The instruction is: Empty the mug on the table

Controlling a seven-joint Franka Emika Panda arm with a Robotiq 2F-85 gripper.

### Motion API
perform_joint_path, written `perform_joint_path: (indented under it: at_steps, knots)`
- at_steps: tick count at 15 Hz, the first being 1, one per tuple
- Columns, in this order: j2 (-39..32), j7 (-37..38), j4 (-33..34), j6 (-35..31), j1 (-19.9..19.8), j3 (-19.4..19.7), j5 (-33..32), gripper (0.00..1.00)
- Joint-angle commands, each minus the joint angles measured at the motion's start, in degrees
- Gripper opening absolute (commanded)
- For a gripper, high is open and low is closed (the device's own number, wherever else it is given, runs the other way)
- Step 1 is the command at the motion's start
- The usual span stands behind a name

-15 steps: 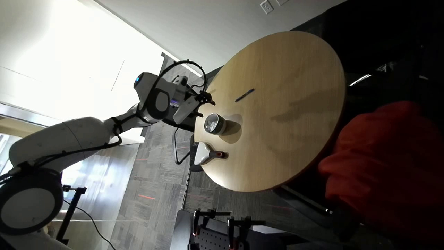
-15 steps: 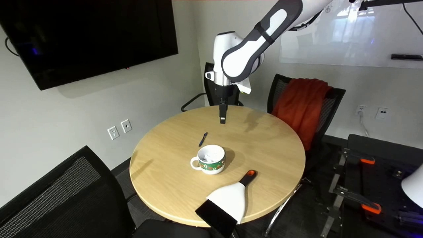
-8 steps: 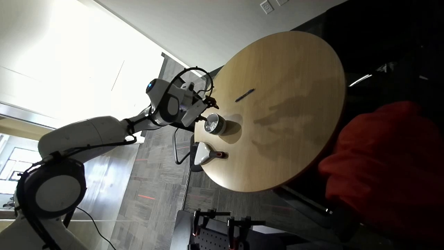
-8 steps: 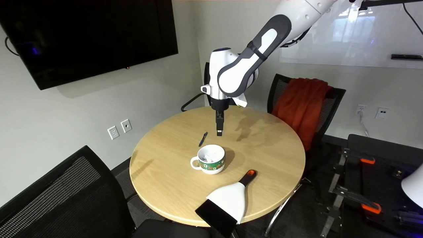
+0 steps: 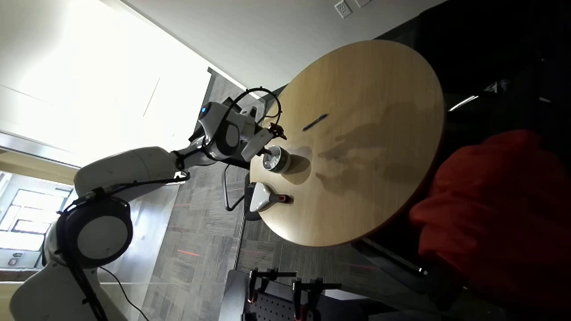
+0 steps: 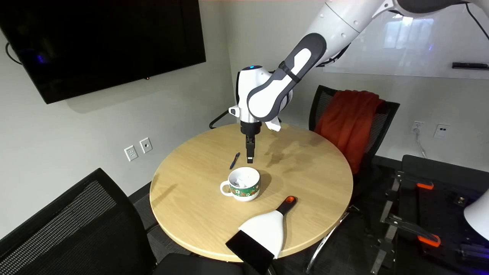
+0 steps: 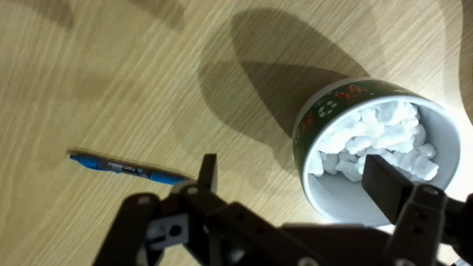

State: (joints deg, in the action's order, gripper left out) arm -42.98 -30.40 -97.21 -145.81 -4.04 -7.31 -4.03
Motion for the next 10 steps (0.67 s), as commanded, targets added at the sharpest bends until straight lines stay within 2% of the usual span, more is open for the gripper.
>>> perform_joint_path:
  at_steps: [1, 10]
  knots:
    - [-3.2, -0.8, 3.5, -1.4, -0.5, -1.1, -0.8, 1.00]
    - [-9.4, 1.5, 9.6, -1.7, 0.9, 0.5, -3.0, 1.00]
